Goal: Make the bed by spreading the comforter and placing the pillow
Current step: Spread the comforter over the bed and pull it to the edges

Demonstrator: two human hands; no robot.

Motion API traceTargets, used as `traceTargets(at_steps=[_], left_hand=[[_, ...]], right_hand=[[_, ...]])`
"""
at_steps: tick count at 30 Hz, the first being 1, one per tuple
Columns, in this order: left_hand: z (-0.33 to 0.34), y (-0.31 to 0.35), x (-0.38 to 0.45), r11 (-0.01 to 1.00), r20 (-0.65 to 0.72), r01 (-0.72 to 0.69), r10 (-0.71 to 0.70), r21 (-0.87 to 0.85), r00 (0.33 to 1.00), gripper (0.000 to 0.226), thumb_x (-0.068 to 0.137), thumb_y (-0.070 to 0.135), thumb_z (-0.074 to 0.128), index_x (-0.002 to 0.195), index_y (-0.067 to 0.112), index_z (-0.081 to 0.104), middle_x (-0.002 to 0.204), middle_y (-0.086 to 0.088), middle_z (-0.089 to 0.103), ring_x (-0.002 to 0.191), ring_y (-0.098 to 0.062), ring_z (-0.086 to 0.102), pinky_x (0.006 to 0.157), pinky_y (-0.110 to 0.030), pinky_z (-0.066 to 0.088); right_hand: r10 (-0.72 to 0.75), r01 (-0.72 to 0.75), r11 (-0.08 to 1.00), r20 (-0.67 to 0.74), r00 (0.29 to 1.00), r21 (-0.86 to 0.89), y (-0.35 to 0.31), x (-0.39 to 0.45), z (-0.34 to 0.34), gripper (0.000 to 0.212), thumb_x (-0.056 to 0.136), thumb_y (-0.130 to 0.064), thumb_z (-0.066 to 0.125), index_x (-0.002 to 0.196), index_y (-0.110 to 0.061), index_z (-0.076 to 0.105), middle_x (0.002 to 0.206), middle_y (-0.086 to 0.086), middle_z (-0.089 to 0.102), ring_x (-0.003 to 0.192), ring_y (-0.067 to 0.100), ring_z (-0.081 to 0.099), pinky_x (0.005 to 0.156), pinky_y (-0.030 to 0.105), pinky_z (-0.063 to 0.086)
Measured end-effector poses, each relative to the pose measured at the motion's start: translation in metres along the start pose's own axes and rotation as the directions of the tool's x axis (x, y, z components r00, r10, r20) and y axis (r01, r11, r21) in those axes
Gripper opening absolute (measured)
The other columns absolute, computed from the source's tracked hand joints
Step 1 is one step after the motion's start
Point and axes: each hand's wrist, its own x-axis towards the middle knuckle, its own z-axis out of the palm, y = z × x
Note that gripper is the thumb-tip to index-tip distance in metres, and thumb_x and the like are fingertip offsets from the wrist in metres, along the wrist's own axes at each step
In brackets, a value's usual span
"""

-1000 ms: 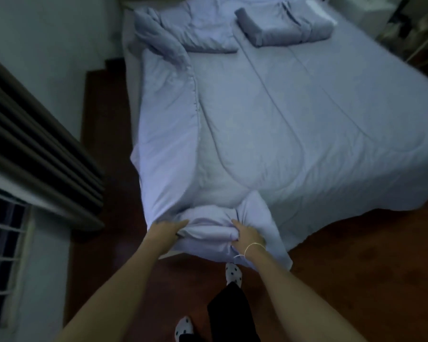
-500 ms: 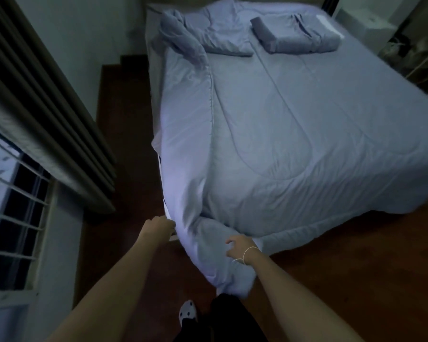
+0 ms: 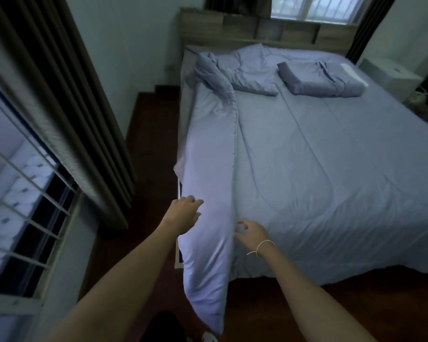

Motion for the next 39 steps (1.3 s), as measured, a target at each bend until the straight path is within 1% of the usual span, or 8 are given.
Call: traceTargets(at_steps=[3, 9, 13, 17, 23, 30, 34, 39], left_hand=[[-0.008, -0.014, 0.009, 1.000, -0.056, -0.004, 0.003, -0.014, 0.998, 0.047, 0.096, 0.032, 0.045, 0.140, 0.022, 0.036, 0.137, -0.008, 0.047, 0.123, -0.029, 0.047, 0.102, -0.042, 0.038], [-0.021, -0.077, 0.055, 0.999, -0.042, 0.044, -0.044, -0.005, 0.998, 0.049, 0.096, 0.034, 0.044, 0.142, 0.024, 0.032, 0.144, -0.007, 0.040, 0.132, -0.028, 0.039, 0.111, -0.045, 0.029], [-0.038, -0.136, 0.101, 0.997, -0.015, 0.066, -0.067, -0.037, 0.998, 0.048, 0.097, 0.034, 0.041, 0.143, 0.026, 0.030, 0.147, -0.006, 0.036, 0.136, -0.027, 0.034, 0.115, -0.045, 0.026], [-0.070, -0.203, 0.147, 0.998, -0.033, 0.047, -0.049, -0.049, 0.998, 0.049, 0.097, 0.032, 0.041, 0.144, 0.023, 0.030, 0.148, -0.006, 0.035, 0.137, -0.026, 0.033, 0.115, -0.044, 0.025], [-0.112, -0.291, 0.219, 0.998, -0.036, 0.043, -0.045, -0.050, 0.998, 0.051, 0.097, 0.033, 0.040, 0.145, 0.021, 0.027, 0.148, -0.009, 0.034, 0.136, -0.028, 0.032, 0.114, -0.045, 0.027], [-0.114, -0.351, 0.292, 0.993, -0.026, -0.010, 0.007, -0.121, 1.000, 0.049, 0.098, 0.032, 0.039, 0.144, 0.022, 0.029, 0.148, -0.007, 0.034, 0.135, -0.025, 0.033, 0.112, -0.041, 0.029], [-0.112, -0.362, 0.359, 0.990, -0.016, -0.065, 0.064, -0.124, 0.998, 0.047, 0.098, 0.033, 0.039, 0.143, 0.022, 0.032, 0.145, -0.005, 0.037, 0.130, -0.024, 0.039, 0.108, -0.038, 0.030], [-0.130, -0.375, 0.469, 0.983, -0.038, -0.139, 0.136, -0.117, 0.990, 0.041, 0.098, 0.033, 0.038, 0.137, 0.019, 0.040, 0.143, -0.005, 0.038, 0.130, -0.022, 0.038, 0.109, -0.038, 0.029]], right_hand=[[-0.015, 0.016, 1.000, -0.038, 0.999, 0.018, -0.025, 0.026, 0.000, 0.059, 0.081, -0.032, 0.063, 0.137, -0.024, 0.045, 0.134, 0.012, 0.050, 0.122, 0.028, 0.050, 0.104, 0.035, 0.043], [-0.049, 0.045, 0.998, -0.124, 0.991, -0.037, -0.083, 0.094, 0.011, 0.063, 0.089, -0.038, 0.057, 0.145, -0.026, 0.032, 0.147, 0.009, 0.038, 0.132, 0.031, 0.039, 0.107, 0.044, 0.039], [-0.028, 0.026, 1.000, -0.168, 0.985, -0.012, -0.119, 0.151, 0.013, 0.065, 0.091, -0.038, 0.054, 0.148, -0.023, 0.027, 0.151, 0.008, 0.033, 0.138, 0.028, 0.032, 0.111, 0.043, 0.034], [-0.015, 0.009, 0.999, -0.167, 0.986, -0.037, -0.168, 0.213, 0.007, 0.066, 0.093, -0.038, 0.052, 0.150, -0.023, 0.021, 0.155, 0.008, 0.026, 0.144, 0.027, 0.022, 0.115, 0.044, 0.028], [-0.038, 0.033, 0.999, -0.275, 0.961, -0.023, -0.260, 0.300, -0.008, 0.068, 0.093, -0.039, 0.051, 0.151, -0.022, 0.018, 0.157, 0.007, 0.024, 0.146, 0.030, 0.014, 0.118, 0.045, 0.022], [-0.008, 0.005, 1.000, -0.282, 0.959, -0.012, -0.308, 0.366, -0.008, 0.067, 0.093, -0.042, 0.050, 0.150, -0.023, 0.020, 0.156, 0.005, 0.026, 0.144, 0.026, 0.020, 0.116, 0.042, 0.025], [0.057, -0.064, 0.998, -0.295, 0.954, -0.014, -0.302, 0.420, -0.018, 0.066, 0.092, -0.045, 0.049, 0.149, -0.027, 0.021, 0.155, 0.004, 0.026, 0.144, 0.024, 0.021, 0.115, 0.043, 0.029], [0.127, -0.127, 0.992, -0.327, 0.936, 0.020, -0.315, 0.516, -0.061, 0.066, 0.090, -0.044, 0.053, 0.147, -0.027, 0.026, 0.151, 0.006, 0.033, 0.140, 0.024, 0.028, 0.111, 0.043, 0.034]])
